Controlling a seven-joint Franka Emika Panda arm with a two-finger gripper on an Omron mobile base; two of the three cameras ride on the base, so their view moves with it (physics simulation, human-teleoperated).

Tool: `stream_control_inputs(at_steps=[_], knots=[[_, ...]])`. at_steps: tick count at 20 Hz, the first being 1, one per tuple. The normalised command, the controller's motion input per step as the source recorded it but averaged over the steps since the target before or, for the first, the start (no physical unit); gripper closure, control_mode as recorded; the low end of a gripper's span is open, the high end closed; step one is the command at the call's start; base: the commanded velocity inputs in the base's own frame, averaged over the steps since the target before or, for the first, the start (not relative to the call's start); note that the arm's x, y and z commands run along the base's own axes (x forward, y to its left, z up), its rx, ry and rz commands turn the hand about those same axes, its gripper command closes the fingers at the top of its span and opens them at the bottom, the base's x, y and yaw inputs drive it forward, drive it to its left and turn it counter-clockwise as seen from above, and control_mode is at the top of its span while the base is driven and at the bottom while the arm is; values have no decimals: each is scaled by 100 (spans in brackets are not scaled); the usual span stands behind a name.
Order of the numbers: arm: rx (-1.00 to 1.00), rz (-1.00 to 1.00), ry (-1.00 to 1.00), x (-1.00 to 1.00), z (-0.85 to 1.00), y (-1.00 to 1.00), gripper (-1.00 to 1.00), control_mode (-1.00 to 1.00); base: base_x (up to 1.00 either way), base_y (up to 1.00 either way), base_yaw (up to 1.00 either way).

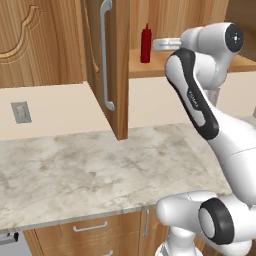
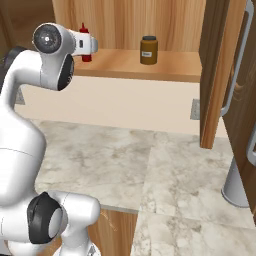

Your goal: Collect the turmeric, ketchup, and shaker from the cabinet and place them next to the stove.

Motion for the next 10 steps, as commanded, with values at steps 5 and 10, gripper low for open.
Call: stream_control_inputs(at_steps=[5, 10], knots=[[0, 1, 8, 79, 0, 0, -100, -100, 0, 0, 0], [-3, 0, 11, 58, 13, 4, -100, -100, 0, 0, 0]])
